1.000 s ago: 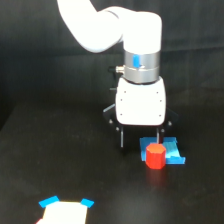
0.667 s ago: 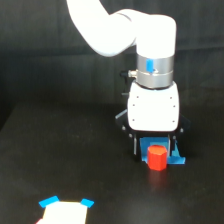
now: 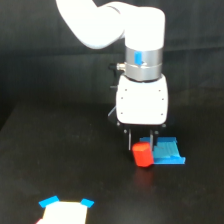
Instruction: Pick up the red object from the table
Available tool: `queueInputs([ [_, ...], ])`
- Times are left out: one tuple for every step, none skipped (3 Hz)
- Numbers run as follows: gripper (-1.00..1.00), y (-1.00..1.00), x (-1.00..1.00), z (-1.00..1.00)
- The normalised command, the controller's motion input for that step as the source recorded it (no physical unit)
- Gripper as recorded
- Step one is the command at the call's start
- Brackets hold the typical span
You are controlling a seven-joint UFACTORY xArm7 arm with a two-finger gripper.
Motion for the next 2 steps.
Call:
queueInputs([
  [-0.95, 0.03, -1.00, 1.00],
  [0.37, -0.70, 0.60, -0.95],
])
